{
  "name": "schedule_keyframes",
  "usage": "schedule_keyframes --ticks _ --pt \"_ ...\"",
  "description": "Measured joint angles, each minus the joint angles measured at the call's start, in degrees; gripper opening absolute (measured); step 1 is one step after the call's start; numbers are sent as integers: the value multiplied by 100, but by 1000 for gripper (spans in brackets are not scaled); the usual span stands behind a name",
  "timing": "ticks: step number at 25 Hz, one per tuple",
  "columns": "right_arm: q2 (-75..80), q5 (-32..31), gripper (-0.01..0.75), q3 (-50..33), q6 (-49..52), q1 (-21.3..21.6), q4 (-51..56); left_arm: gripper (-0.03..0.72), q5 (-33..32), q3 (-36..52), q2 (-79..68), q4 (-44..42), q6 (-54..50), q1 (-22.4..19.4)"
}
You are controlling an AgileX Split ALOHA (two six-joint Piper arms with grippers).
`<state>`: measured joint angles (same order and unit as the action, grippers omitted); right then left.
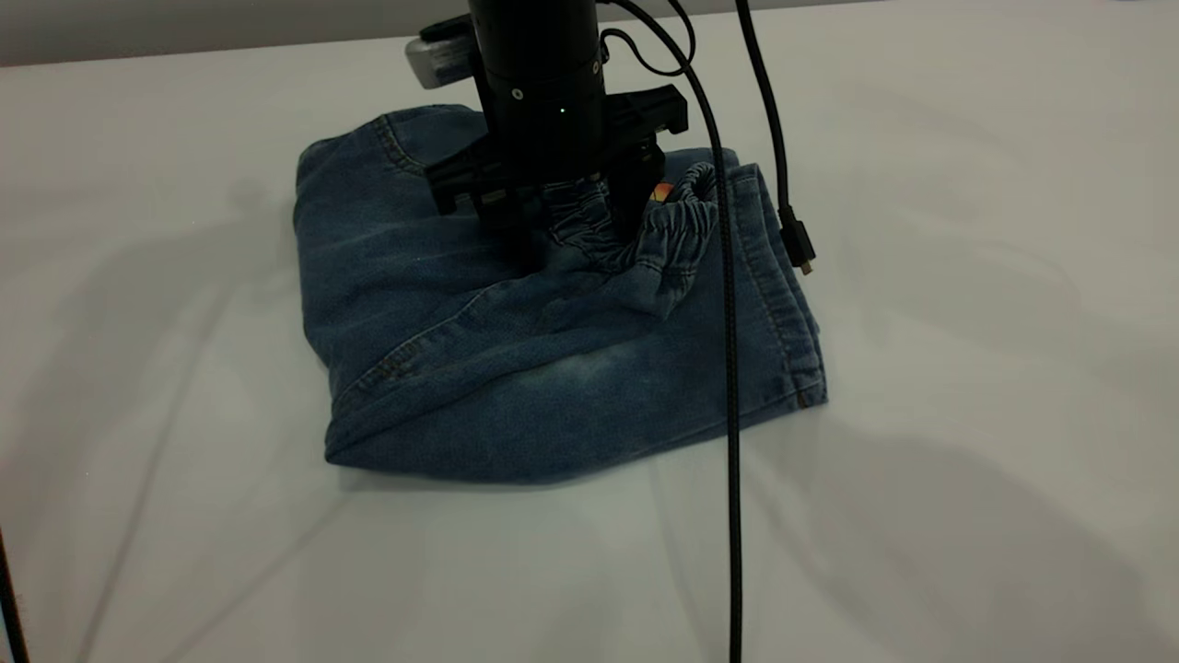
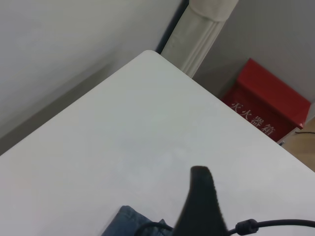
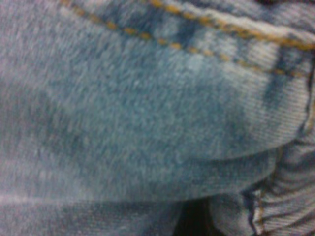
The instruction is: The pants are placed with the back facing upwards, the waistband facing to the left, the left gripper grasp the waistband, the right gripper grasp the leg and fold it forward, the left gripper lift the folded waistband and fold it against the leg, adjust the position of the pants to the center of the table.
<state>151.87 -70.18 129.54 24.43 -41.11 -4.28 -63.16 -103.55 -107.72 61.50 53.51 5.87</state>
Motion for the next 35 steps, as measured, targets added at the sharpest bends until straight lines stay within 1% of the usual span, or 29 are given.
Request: schedule_keyframes --ticks 5,9,16,19,24,26,31,35 --pt "2 8 476 0 693 0 0 498 0 0 0 0 0 0" --pt "14 -11 476 100 789 0 -53 498 0 0 0 0 0 0" --pt "-419 18 476 689 883 0 -650 498 -5 0 0 0 0 0" --pt "-726 8 476 749 614 0 -880 498 -11 0 0 0 0 0" --pt "-1439 -4 476 744 -267 0 -877 498 -118 0 287 -219 -6 -6" --pt "-1784 -4 476 744 -728 0 -730 498 -131 0 498 -532 -94 -6" --pt "-2914 -4 476 739 -1728 0 -140 498 -470 0 1125 -1514 -651 -6" --pt "-3974 -10 476 577 -2079 0 201 498 -734 0 1689 -2191 -1141 -6"
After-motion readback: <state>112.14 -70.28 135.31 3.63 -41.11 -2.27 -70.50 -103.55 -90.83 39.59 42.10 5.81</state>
